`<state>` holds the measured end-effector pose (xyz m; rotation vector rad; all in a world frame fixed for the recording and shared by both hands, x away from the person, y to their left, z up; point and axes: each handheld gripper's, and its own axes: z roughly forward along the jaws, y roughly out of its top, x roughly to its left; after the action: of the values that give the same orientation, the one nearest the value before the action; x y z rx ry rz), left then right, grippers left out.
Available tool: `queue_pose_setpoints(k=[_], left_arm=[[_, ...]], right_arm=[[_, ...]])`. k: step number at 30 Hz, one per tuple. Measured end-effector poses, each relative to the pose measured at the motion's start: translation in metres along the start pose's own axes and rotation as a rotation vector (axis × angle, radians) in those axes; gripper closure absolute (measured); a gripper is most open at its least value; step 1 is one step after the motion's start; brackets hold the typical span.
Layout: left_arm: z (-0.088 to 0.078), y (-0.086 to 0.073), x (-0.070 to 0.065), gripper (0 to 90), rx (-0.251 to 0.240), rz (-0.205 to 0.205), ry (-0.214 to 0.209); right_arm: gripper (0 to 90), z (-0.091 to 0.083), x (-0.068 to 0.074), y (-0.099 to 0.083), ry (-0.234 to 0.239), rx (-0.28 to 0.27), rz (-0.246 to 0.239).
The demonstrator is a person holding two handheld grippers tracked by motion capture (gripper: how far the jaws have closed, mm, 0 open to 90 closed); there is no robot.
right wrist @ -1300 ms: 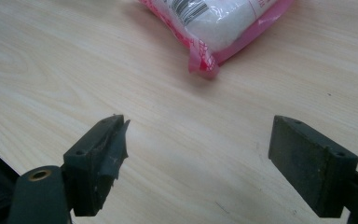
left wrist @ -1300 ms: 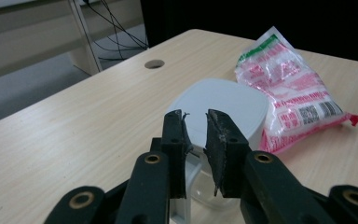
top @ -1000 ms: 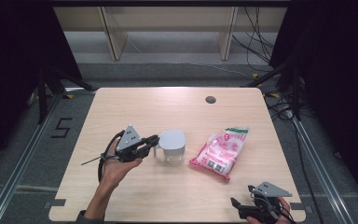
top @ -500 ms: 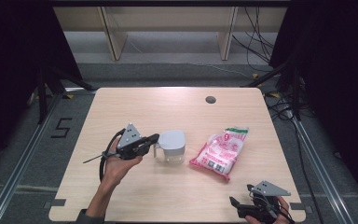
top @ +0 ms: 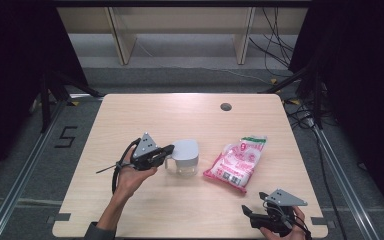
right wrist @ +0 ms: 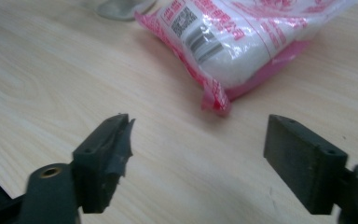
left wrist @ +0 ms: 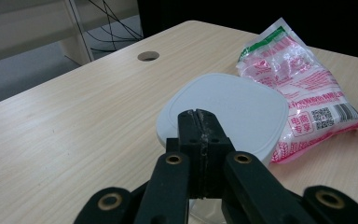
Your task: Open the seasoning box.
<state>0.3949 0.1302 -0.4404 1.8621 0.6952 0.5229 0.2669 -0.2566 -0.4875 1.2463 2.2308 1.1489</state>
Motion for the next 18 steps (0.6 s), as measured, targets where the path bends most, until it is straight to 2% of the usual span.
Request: queue_pose_setpoints(k=[1,2,3,4,5,6,7,10,11,12,13,14,15,16,17,18], left_arm=[[0.000,0.000,0.002,88.8,-0.006,0.001,-0.004],[0.000,0.000,0.002,88.6,-0.006,0.001,-0.004],[-0.001,-0.001,0.003,88.6,0.007,0.009,0.004],[-0.001,-0.001,0.003,88.6,0.007,0.003,0.008],[-0.001,-0.002,0.004,88.6,0.001,-0.008,0.003],[-0.001,-0.002,0.005,88.6,-0.002,-0.012,-0.001],[-0.001,-0.002,0.006,88.6,-0.002,0.012,-0.001],[-0.001,-0.002,0.004,88.6,0.002,0.001,0.006],[-0.001,-0.002,0.005,88.6,0.000,-0.008,-0.001],[-0.002,-0.002,0.006,88.6,-0.002,-0.003,-0.004],[-0.002,-0.002,0.005,88.6,-0.011,-0.022,0.000],[-0.002,-0.003,0.005,88.6,-0.012,-0.021,-0.003],[-0.002,-0.003,0.005,88.6,-0.012,-0.028,-0.004],[-0.001,-0.003,0.006,88.6,-0.013,-0.024,-0.008],[-0.002,-0.003,0.007,88.6,-0.015,-0.003,-0.009],[-0.002,-0.003,0.006,88.6,-0.015,-0.018,-0.007]], right_arm=[[17.6,-0.001,0.004,0.001,-0.006,0.009,0.037],[17.6,-0.001,0.004,0.001,-0.006,0.009,0.037],[16.7,0.002,0.002,0.005,0.001,-0.040,-0.007],[16.6,0.002,0.003,0.008,0.008,-0.055,-0.009],[16.5,0.003,0.006,0.011,0.007,-0.067,0.012],[16.4,0.005,0.004,0.016,0.009,-0.078,-0.036],[16.6,0.007,0.005,0.018,0.009,-0.078,-0.040],[17.2,0.016,0.009,0.030,0.024,-0.076,-0.064],[18.6,0.019,0.012,0.033,0.022,-0.070,-0.044],[20.1,0.023,0.011,0.037,0.032,-0.080,-0.071],[21.0,0.027,0.013,0.040,0.035,-0.089,-0.069],[23.0,0.031,0.013,0.044,0.037,-0.088,-0.091],[26.3,0.035,0.014,0.049,0.062,-0.091,-0.095],[29.2,0.038,0.014,0.053,0.055,-0.090,-0.124],[32.1,0.043,0.015,0.057,0.068,-0.103,-0.129],[35.1,0.047,0.015,0.062,0.086,-0.109,-0.133]])
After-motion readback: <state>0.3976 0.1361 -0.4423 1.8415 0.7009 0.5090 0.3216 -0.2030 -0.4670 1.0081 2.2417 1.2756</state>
